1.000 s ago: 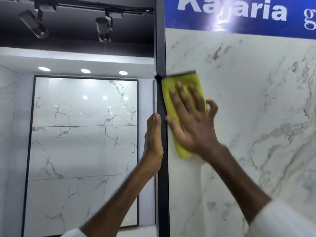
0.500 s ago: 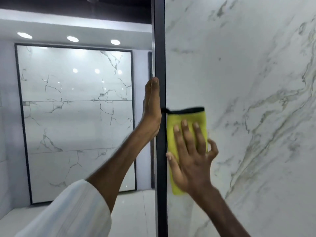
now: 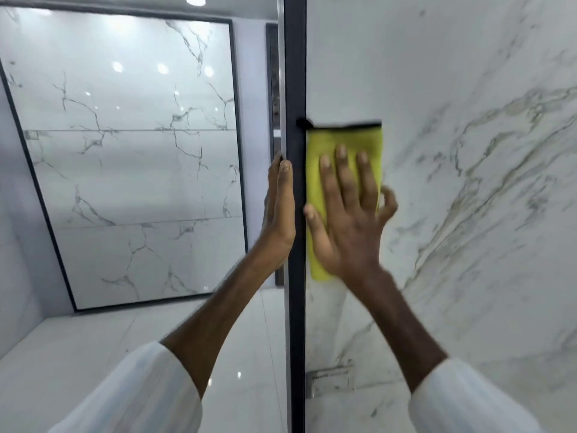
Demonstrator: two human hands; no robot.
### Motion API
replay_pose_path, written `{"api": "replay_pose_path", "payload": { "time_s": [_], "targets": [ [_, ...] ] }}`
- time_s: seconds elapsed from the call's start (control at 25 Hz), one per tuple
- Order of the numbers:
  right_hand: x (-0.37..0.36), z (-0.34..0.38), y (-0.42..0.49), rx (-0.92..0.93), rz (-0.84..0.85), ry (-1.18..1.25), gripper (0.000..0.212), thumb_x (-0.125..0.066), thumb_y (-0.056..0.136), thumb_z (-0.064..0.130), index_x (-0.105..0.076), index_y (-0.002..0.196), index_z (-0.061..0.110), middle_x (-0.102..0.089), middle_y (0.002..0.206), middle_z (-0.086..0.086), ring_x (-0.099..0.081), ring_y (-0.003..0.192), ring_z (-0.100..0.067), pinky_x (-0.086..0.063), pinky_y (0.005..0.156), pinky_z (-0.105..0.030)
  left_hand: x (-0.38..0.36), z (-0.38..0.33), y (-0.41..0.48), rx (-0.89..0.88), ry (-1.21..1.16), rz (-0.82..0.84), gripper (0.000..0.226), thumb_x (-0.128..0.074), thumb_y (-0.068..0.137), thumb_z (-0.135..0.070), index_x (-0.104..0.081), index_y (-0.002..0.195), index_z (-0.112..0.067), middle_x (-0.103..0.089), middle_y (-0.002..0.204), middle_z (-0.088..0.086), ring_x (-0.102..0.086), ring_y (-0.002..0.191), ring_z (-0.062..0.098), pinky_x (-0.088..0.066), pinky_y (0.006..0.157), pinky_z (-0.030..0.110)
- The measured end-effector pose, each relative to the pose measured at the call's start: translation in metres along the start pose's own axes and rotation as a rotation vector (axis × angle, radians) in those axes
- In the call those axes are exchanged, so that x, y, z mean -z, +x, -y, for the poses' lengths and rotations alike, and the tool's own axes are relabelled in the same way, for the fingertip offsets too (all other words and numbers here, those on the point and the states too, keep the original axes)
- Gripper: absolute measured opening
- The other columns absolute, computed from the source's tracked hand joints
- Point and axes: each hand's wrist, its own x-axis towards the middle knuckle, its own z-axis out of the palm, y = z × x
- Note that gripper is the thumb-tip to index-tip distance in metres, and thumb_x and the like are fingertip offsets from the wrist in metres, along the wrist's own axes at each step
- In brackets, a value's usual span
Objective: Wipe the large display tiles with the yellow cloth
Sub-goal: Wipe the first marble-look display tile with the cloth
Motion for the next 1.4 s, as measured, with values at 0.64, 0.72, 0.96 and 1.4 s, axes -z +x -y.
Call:
{"api": "replay_pose_path", "payload": {
  "time_s": [0.64,0.72,0.96,1.4],
  "targets": [
    [0.010,-0.052,-0.100,-0.123,0.025,0.014,0.066,-0.040,0.104,0.052,-0.033,0.160,0.018,-0.030,0.167,-0.007,-0.026,0.155,-0.030,-0.031,0.105,-0.063,-0.011,0.011,-0.019,-0.671,0.856,-0.195,0.073,-0.059,0.098,-0.017,-0.027,0.157,0.012,-0.024,0.165,0.035,-0.029,0.154,0.040,-0.018,0.128,0.035],
    [0.010,-0.064,-0.155,-0.107,0.063,0.025,0.067,-0.040,0.104,0.051,-0.030,0.161,0.018,-0.023,0.170,-0.006,-0.020,0.157,-0.030,-0.032,0.105,-0.064,-0.011,0.012,-0.018,-0.738,1.005,-0.219,0.064,-0.058,0.097,-0.015,-0.040,0.155,0.006,-0.025,0.161,0.040,-0.036,0.149,0.047,-0.029,0.124,0.047],
    [0.021,-0.064,-0.292,-0.068,0.257,-0.008,0.063,-0.041,0.103,0.053,-0.033,0.155,0.017,-0.012,0.174,-0.004,-0.013,0.158,-0.031,-0.034,0.098,-0.062,-0.014,0.018,-0.014,-0.777,1.069,-0.227,0.054,-0.055,0.101,-0.014,-0.048,0.154,-0.001,-0.024,0.160,0.043,-0.034,0.149,0.050,-0.040,0.118,0.055],
    [0.019,-0.085,0.049,-0.040,-0.035,-0.009,0.069,-0.048,0.102,0.053,-0.036,0.161,0.018,-0.030,0.169,-0.007,-0.025,0.156,-0.026,-0.037,0.102,-0.060,0.002,-0.012,0.008,-0.844,1.251,-0.169,0.079,-0.058,0.094,-0.048,-0.041,0.158,-0.007,-0.017,0.170,0.029,-0.028,0.154,0.043,-0.028,0.119,0.065]
  ]
}}
